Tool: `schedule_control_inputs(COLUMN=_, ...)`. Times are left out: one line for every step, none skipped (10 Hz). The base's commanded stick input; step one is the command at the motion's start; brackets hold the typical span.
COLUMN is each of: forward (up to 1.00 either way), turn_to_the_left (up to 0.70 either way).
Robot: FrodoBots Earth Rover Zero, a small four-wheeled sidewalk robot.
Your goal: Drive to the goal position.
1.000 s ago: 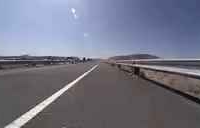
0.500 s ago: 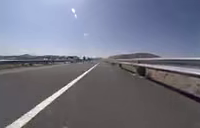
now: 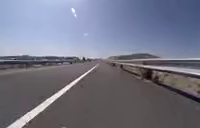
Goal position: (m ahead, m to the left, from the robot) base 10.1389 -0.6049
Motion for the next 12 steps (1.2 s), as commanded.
schedule_control_inputs(forward=1.00, turn_to_the_left=0.00)
schedule_control_inputs(forward=1.00, turn_to_the_left=0.00)
schedule_control_inputs(forward=1.00, turn_to_the_left=0.00)
schedule_control_inputs(forward=1.00, turn_to_the_left=0.00)
schedule_control_inputs(forward=1.00, turn_to_the_left=0.00)
schedule_control_inputs(forward=1.00, turn_to_the_left=0.00)
schedule_control_inputs(forward=1.00, turn_to_the_left=0.00)
schedule_control_inputs(forward=1.00, turn_to_the_left=0.00)
schedule_control_inputs(forward=1.00, turn_to_the_left=0.00)
schedule_control_inputs(forward=1.00, turn_to_the_left=0.00)
schedule_control_inputs(forward=1.00, turn_to_the_left=0.00)
schedule_control_inputs(forward=1.00, turn_to_the_left=0.00)
